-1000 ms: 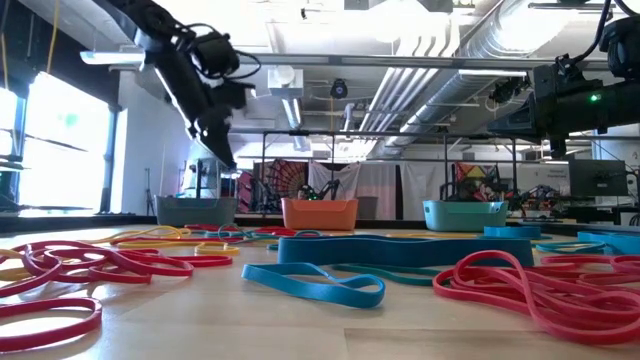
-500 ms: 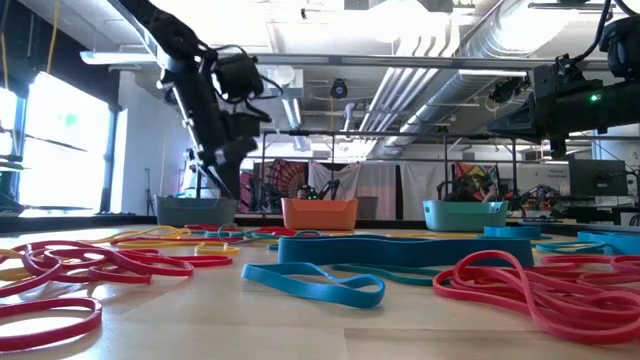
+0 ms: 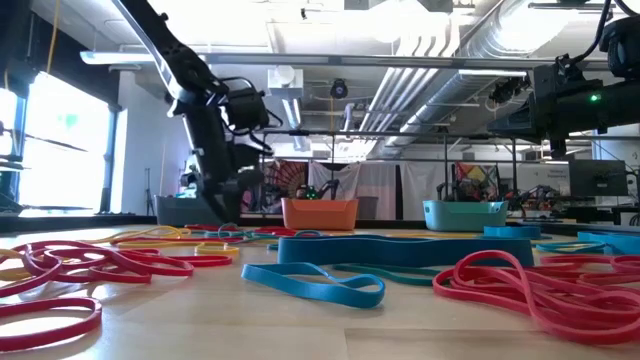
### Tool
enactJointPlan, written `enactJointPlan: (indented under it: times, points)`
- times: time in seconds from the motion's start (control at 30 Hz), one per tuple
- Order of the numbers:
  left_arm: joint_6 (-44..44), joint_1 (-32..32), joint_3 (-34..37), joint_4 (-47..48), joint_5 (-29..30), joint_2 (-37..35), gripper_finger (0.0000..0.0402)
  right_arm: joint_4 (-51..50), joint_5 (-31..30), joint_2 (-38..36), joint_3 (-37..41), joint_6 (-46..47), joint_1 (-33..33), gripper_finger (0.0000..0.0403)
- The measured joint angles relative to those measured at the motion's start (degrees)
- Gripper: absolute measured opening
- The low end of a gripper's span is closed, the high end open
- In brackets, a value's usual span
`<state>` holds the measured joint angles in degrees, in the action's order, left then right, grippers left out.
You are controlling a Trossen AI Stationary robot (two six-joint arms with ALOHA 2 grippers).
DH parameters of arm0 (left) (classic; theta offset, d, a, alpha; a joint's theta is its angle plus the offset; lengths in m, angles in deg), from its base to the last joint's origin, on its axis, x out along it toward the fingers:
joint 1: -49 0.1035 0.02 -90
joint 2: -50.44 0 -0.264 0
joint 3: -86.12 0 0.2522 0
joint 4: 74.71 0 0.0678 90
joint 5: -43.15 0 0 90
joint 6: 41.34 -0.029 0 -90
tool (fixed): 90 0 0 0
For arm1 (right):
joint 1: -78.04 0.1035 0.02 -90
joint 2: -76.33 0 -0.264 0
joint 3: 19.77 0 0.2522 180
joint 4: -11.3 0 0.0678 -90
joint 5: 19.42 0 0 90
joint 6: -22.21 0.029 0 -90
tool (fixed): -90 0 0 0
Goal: Sort rubber bands into baskets
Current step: Put the red rubber band into the blue bin
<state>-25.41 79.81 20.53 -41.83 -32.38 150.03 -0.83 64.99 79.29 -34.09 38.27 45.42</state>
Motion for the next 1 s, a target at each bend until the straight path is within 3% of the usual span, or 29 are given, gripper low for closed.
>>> enactJointPlan:
  times: [0.3,0.63,0.87,1.0]
  points:
    - [-3.27,-0.18,-0.04,-2.06,1.19,1.99,0.0112,0.0,0.02,0.0,0.0,0.0,-0.02,0.0]
    - [-11.0,-2.89,0.04,-2.75,2.87,-0.32,0.0008,0.0,0.02,0.02,-0.02,0.0,0.0,0.0]
    - [-12.57,-6.78,0.04,-2.59,5.69,-7.54,0.0002,0.0,0.0,0.02,0.0,0.0,-0.02,0.0]
    - [-9.33,-7.47,-0.02,-2.23,5.6,-10.73,0.0005,0.0,0.0,0.02,0.0,0.0,0.0,0.0]
